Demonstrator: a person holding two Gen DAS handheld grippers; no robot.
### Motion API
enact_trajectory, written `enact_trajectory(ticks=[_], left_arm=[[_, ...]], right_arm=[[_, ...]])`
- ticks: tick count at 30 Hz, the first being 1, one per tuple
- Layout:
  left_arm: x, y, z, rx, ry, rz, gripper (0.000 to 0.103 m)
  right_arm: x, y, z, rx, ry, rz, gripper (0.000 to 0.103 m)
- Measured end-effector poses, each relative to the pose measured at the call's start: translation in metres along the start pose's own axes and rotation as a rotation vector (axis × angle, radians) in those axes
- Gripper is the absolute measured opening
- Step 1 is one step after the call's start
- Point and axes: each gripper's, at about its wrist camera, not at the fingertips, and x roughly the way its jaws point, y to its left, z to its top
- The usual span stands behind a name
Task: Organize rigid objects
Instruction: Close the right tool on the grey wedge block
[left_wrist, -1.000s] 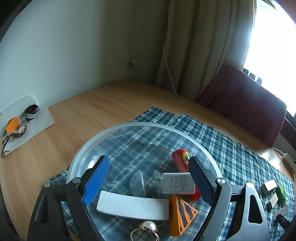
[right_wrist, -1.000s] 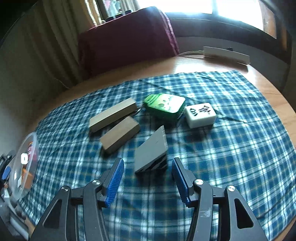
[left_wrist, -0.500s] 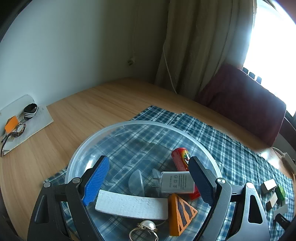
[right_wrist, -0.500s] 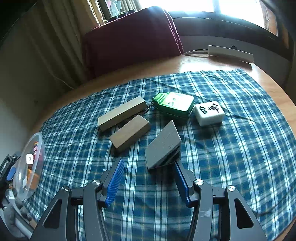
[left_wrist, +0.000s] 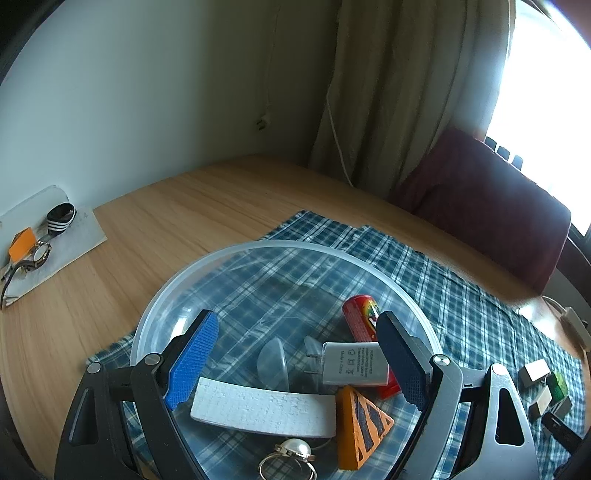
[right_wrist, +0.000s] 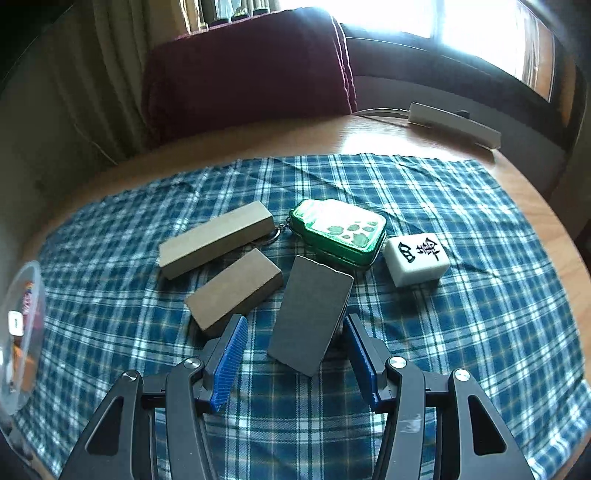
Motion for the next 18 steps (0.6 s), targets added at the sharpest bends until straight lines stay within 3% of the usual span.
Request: enact_trajectory(ticks=[5, 9, 18], left_arm=[[-0.001, -0.002, 0.000, 0.001, 0.001, -0.011, 0.088], [-0.001, -0.001, 0.000, -0.002, 0.004, -0.018, 0.088], [-0.001, 0.001, 0.001, -0.010, 0.008, -0.026, 0.088]], right_arm=[[0.006, 0.012, 0.009, -0.035, -0.005, -0.060, 0.049], [0.008, 0.013, 0.013, -0.043, -0.026, -0.065, 0.031], [-0.017, 0.004, 0.005, 0.007, -0.091, 0.003, 0.031]])
